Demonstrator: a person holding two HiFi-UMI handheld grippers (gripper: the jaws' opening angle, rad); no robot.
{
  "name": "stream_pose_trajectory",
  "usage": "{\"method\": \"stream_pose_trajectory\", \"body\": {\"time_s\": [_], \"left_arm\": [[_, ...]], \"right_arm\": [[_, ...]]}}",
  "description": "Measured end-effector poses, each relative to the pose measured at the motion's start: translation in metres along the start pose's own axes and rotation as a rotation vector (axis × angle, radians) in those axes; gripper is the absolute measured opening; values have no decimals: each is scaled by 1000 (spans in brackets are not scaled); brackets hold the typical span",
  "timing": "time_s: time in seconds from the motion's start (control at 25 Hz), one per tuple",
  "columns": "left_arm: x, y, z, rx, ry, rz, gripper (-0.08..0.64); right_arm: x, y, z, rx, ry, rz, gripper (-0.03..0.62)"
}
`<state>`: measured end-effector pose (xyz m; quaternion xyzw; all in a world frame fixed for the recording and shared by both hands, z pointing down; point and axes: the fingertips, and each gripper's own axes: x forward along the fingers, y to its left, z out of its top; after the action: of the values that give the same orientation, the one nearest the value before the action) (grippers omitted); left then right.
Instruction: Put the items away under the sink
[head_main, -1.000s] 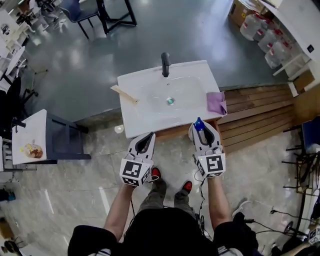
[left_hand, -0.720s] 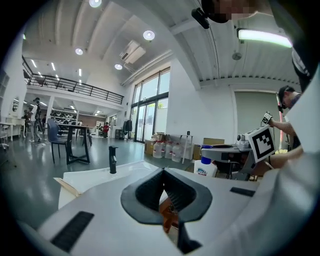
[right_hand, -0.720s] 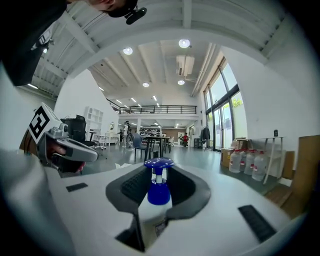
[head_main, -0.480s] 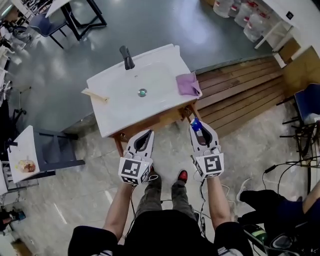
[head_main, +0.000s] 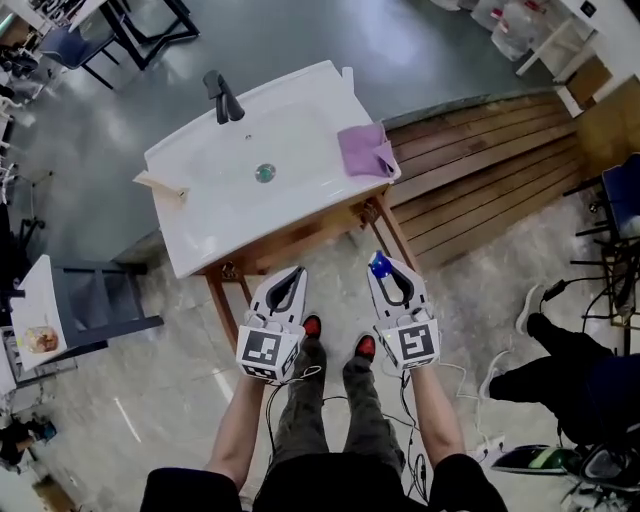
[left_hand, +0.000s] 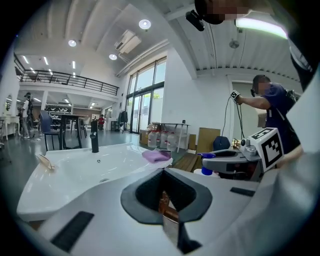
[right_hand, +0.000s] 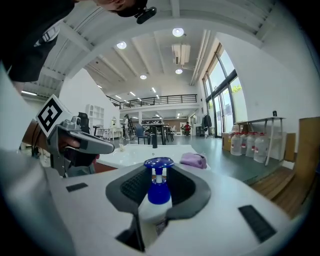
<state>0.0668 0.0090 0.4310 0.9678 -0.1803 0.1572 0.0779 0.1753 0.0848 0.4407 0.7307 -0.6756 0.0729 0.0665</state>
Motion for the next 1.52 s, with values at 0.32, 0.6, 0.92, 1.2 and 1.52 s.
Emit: {"method": "stream_pose_trajectory", "body": {"time_s": [0.32,0.6,0.92,1.2,1.52], "left_arm": [[32,13,-78,4,30,-3,6],[64,30,-151,5,32,-1,6],[95,54,-230,3,32,31,6],[116,73,-267,11,9,56,6],[127,92,-268,26,-12,84,6]], "right_arm": [[26,-1,-79,54,-1,-31,107],[56,-4,-150,42,-11,-32,107],[94,-2,-234,45,-24,-1,107],[130,-4,-265,32,-44,22,107],[168,-13,-253,-1,-91,38,107]]}}
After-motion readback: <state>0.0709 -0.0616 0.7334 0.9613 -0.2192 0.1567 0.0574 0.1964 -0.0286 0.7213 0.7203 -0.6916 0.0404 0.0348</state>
